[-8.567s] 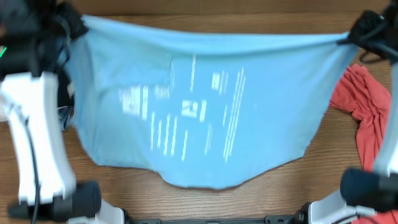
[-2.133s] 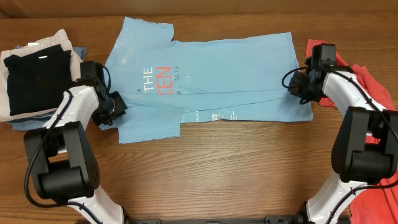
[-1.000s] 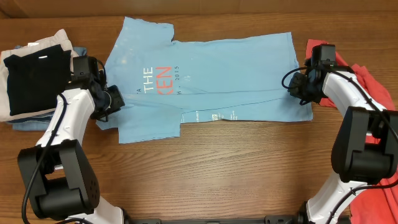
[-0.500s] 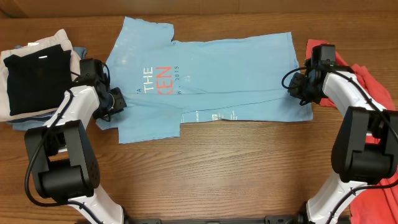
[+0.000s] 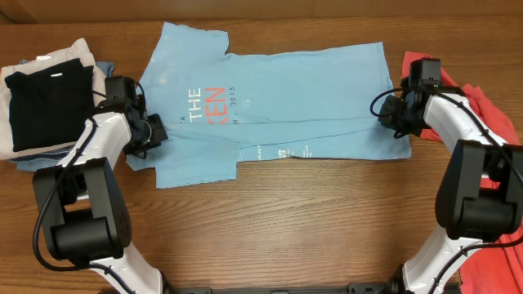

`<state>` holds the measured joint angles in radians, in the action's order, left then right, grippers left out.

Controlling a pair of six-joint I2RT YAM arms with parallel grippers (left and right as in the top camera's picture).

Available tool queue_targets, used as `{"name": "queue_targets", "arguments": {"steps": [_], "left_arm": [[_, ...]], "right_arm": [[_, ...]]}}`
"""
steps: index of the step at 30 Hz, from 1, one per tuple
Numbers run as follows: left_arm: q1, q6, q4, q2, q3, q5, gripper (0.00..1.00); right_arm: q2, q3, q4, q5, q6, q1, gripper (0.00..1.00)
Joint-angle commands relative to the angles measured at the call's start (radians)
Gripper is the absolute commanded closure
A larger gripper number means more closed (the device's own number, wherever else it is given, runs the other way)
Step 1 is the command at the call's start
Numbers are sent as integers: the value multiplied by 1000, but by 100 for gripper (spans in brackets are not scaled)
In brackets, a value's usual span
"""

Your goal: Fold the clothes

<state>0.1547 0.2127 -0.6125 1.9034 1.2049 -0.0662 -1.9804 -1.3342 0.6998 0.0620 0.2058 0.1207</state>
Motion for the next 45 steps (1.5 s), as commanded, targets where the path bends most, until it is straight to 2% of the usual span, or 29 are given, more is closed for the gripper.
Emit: {"name": "queue_targets", "arguments": {"steps": [1, 9, 14, 18, 23, 29, 37, 45], "left_arm": [[-25, -15, 0, 6, 8, -13, 96], [-31, -14, -45, -3, 15, -14, 96], [-27, -34, -164, -41, 90, -42, 96], [-10, -33, -202, -79, 157, -94, 96], [11, -25, -194, -105, 211, -165, 96], [15, -26, -176, -105, 215, -163, 96], [15, 66, -48, -105, 215, -53, 96], [15, 80, -40, -99, 214, -65, 96]], "right_arm": [[2, -2, -2, -8, 0, -3, 77], [2, -2, -2, -8, 0, -3, 77], [2, -2, -10, -8, 0, -3, 77], [2, -2, -30, -8, 0, -3, 77], [2, -2, -40, -8, 0, -3, 77], [2, -2, -40, -8, 0, -3, 77], [2, -2, -68, -8, 0, -2, 77], [2, -2, -199, -8, 0, -1, 77]]}}
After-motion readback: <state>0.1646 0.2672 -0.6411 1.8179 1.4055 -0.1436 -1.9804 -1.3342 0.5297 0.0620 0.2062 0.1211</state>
